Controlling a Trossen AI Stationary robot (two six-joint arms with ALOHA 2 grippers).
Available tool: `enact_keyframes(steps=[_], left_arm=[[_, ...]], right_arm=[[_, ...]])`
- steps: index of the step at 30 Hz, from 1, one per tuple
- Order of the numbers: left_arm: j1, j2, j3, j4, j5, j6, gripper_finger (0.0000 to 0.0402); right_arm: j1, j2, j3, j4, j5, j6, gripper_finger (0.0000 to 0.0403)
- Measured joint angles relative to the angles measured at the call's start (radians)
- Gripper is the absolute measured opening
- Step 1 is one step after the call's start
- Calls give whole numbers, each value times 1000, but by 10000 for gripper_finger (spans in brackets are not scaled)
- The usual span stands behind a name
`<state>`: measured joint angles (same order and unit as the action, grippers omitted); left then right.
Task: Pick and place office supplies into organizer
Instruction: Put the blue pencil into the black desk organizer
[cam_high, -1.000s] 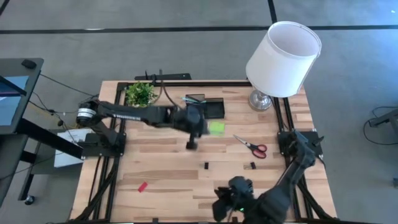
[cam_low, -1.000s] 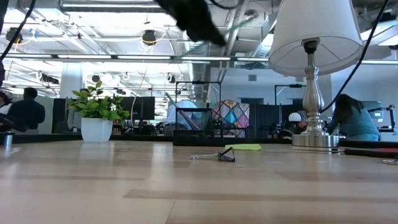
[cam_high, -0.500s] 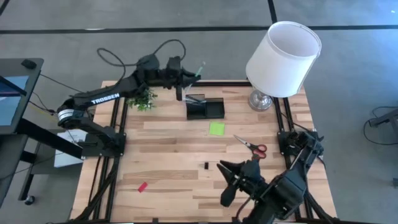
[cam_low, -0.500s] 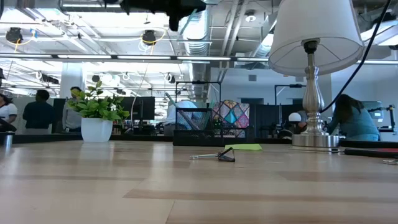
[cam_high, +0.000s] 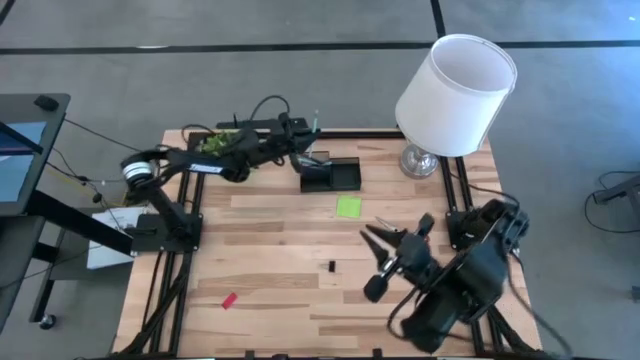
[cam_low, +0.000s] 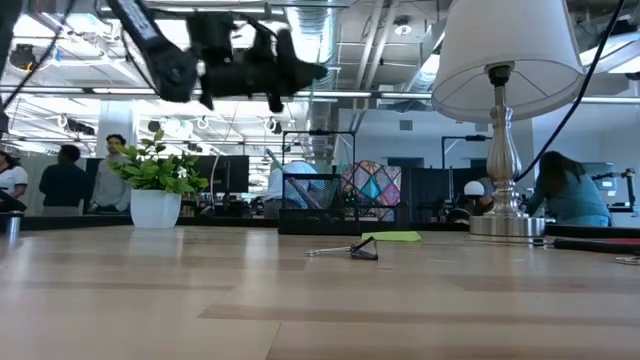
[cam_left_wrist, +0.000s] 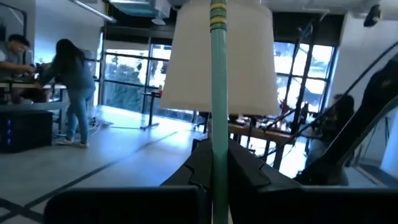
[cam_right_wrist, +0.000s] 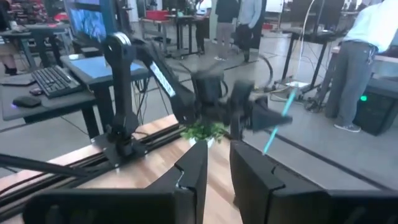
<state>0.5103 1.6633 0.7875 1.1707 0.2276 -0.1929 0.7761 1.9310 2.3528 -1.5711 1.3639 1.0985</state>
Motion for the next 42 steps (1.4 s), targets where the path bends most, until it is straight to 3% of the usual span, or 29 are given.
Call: enact_keyframes(steps=[8, 16, 23, 32, 38, 42], left_arm=[[65, 177, 143, 6, 41, 20, 10], [149, 240, 143, -35, 201, 38, 10], [143, 289, 143, 7, 295, 29, 10], [98, 340, 142, -43, 315, 67, 10], [117, 428, 145, 135, 301, -34, 10], [125, 429, 144, 135, 314, -50, 10]], right_arm=[[-38, -82, 1, 0, -1, -36, 62], [-105, -63, 0, 0, -11, -37, 62], [-162, -64, 0, 0, -31, -35, 62], [-202, -65, 0, 13, -65, -32, 62], [-202, -64, 0, 21, -84, -26, 62], [-196, -64, 0, 27, -84, -26, 62]])
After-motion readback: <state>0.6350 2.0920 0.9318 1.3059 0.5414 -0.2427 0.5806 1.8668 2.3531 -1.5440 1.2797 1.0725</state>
